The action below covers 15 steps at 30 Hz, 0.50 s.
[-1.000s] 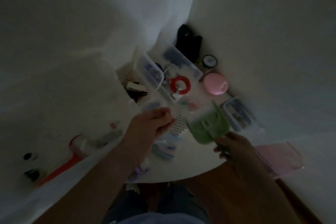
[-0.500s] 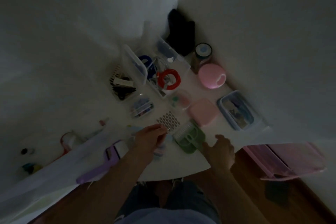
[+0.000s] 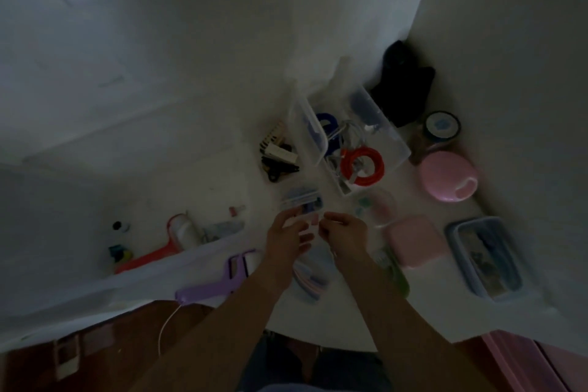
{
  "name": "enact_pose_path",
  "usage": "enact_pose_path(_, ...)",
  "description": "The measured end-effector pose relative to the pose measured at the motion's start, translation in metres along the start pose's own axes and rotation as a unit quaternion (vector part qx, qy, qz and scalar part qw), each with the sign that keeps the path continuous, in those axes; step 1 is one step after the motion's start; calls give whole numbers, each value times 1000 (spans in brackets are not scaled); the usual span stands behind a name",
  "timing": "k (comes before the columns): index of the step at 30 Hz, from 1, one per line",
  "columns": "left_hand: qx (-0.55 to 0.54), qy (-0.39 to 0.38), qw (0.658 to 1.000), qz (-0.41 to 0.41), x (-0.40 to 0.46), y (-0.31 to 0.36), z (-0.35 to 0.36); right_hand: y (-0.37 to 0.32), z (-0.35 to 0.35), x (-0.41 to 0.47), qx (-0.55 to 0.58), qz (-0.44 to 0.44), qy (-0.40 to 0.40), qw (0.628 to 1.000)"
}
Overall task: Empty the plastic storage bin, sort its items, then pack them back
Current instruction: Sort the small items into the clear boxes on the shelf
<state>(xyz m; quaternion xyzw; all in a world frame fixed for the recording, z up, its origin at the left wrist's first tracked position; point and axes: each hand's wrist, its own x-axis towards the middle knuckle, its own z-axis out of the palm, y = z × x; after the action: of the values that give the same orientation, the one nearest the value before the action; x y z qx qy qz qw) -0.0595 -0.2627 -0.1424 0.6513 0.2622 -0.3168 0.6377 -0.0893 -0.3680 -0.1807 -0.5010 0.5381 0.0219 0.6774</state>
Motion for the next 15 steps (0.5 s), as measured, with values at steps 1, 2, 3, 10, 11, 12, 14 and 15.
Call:
enact_pose_path(1, -4, -6, 1000, 13, 0, 0, -2, -2, 4, 4, 4, -3, -12, 1000)
enact_pose_path(2, -9, -12, 1000, 22, -1, 0, -3, -6, 9, 7, 21, -9, -39, 999)
enact_pose_path(3, -10, -16, 1000, 25, -1, 2, -4, -11, 15, 8, 43, -18, -76, 996)
enact_pose_path(10, 52, -108, 992, 46, -26, 21, -25, -15, -3, 1, -151, -104, 36, 982)
enact_pose_path(11, 55, -133, 988, 59, -38, 30, -36, -18, -7, -14, -168, -153, 72, 971)
enact_pose_path(12, 56, -157, 983, 79, -52, 40, -49, -26, -7, -34, -166, -203, 95, 960)
enact_pose_path(14, 82, -202, 964, 153, -74, 64, -85, -47, 12, -82, -160, -274, 76, 945)
enact_pose_path(15, 116, -204, 952, 197, -83, 77, -107, -58, 28, -105, -168, -298, 33, 939)
